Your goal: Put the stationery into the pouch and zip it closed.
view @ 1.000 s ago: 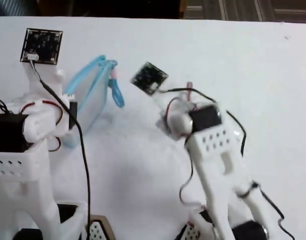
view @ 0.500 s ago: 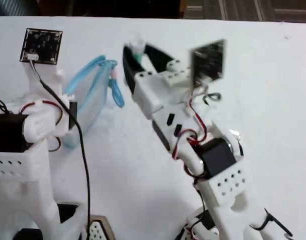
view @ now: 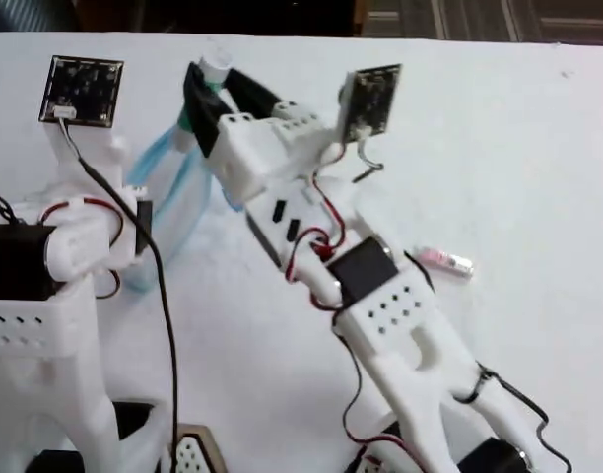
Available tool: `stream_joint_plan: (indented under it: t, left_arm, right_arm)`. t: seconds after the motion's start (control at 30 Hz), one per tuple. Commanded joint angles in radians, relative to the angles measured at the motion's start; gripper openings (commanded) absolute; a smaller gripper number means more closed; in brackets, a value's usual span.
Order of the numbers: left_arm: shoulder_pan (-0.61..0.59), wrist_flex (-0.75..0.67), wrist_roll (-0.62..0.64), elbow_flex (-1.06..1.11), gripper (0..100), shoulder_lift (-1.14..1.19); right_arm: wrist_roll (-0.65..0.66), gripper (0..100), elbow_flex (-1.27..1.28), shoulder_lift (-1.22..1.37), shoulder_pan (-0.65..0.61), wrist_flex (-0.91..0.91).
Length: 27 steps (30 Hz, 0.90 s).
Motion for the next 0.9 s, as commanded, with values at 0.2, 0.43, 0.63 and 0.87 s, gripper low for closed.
stream_joint_plan:
  t: [0.2, 0.43, 0.63, 0.87]
  left_arm:
    - [0.004, 0.003, 0.009, -0.002, 2, 0.001]
    - [0.001, 0.003, 0.009, -0.002, 2, 0.001]
    - [0.004, 0.003, 0.009, -0.002, 2, 0.001]
    - [0.002, 0.003, 0.009, -0.003, 2, 0.001]
  right_arm:
    - [-0.014, 1.7, -0.009, 0.073, -0.070, 0.077]
    - [-0.011, 2.2, -0.009, 0.116, -0.117, 0.193]
    - [0.064, 29.6, -0.011, 0.067, -0.168, 0.325]
    - [0.120, 39.0, -0.017, -0.048, -0.171, 0.328]
